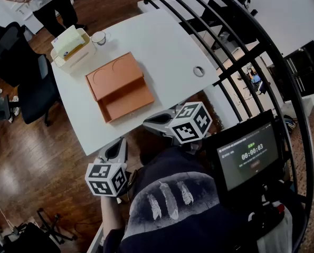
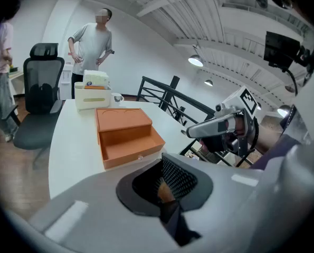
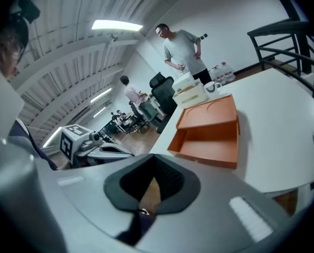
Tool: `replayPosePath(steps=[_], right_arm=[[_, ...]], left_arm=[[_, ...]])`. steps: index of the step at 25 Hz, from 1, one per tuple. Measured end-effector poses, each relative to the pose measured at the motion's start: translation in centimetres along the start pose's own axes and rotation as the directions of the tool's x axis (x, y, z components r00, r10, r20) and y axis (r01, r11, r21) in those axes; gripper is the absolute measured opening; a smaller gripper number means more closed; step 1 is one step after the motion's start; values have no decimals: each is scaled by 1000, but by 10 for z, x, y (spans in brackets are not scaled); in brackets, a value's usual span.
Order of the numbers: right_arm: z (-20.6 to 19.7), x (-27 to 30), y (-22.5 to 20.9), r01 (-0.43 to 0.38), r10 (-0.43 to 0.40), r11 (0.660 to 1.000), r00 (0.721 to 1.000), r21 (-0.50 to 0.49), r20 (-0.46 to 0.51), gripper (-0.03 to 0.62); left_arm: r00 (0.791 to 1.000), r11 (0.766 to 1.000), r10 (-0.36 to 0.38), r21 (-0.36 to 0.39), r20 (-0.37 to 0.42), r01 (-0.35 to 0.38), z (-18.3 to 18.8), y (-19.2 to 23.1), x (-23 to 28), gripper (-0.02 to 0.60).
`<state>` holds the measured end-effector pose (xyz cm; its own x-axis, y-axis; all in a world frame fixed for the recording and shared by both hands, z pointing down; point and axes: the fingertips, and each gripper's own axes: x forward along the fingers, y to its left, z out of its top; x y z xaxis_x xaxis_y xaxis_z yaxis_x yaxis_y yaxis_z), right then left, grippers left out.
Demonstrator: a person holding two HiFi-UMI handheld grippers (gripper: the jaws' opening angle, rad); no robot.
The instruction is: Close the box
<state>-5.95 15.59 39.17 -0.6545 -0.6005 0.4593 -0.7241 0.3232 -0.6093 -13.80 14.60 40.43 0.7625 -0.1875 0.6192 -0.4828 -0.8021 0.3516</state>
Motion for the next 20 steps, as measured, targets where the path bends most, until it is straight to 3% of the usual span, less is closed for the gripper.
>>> replayPosePath(steps=[4, 9, 13, 17, 20], right_arm=[[12, -43, -49, 59, -61, 997, 997, 41, 46, 5], [34, -73, -102, 28, -28, 999, 1000, 32, 6, 5], [40, -84, -127, -9, 9, 1000, 998, -11, -64, 5], [62, -74, -164, 38, -54, 991, 991, -127, -125, 5], [97, -54, -190, 74, -124, 955, 979, -289, -159, 5]], left_arm=[[1000, 999, -4, 38, -20, 4, 21, -18, 38, 15], [989, 989, 146, -20, -11, -146, 52, -5, 56, 15], [968, 968, 247, -43, -34, -248, 48, -2, 62, 15], [961, 962, 260, -66, -92, -267, 31, 6, 78, 15], [963, 965, 236, -90, -126, -248, 19, 20, 96, 15]])
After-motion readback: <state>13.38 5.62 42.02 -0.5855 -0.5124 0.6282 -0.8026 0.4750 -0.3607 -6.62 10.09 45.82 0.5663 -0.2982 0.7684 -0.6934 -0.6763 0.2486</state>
